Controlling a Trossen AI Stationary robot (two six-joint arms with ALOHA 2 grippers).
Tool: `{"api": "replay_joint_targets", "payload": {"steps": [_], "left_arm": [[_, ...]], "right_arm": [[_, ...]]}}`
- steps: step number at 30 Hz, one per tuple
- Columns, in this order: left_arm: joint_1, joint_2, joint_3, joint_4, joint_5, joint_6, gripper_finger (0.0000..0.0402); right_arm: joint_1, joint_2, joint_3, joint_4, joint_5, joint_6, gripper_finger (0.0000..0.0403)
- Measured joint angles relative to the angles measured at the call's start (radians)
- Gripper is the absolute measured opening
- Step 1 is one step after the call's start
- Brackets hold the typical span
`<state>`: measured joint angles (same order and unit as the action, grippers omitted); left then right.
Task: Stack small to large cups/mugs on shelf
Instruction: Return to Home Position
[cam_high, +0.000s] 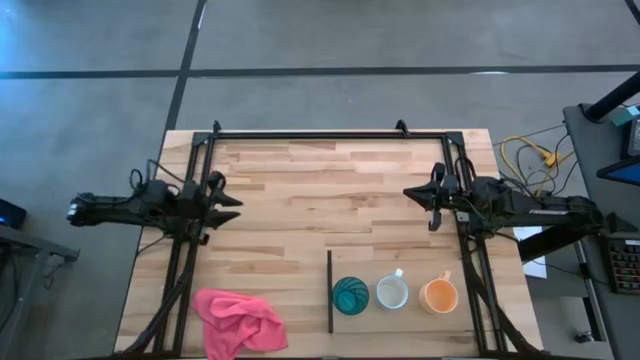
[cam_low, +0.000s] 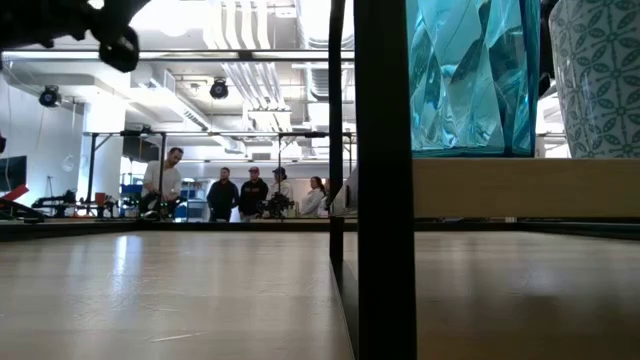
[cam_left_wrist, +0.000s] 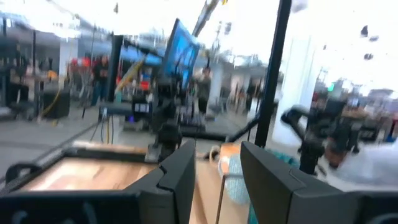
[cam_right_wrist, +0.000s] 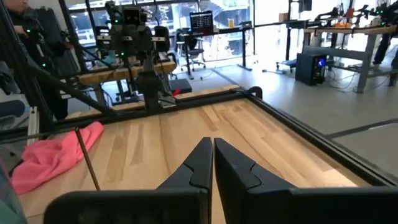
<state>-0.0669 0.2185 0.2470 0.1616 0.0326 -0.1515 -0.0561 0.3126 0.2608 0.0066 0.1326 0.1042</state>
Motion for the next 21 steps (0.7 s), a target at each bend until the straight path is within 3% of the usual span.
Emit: {"api": "replay_joint_targets", "payload": {"steps": [11, 21], "left_arm": [[0.0, -0.194, -0.166, 0.02, 0.001, -0.007, 0.0114], [0.0, -0.19, -0.238, 0.086, 0.002, -0.015, 0.0114]], "right_arm": [[-0.004, -0.118, -0.103, 0.015, 0.001, 0.0, 0.0009], [-0.004, -0.244, -0.174, -0.019, 0.045, 0.024, 0.0009]]}}
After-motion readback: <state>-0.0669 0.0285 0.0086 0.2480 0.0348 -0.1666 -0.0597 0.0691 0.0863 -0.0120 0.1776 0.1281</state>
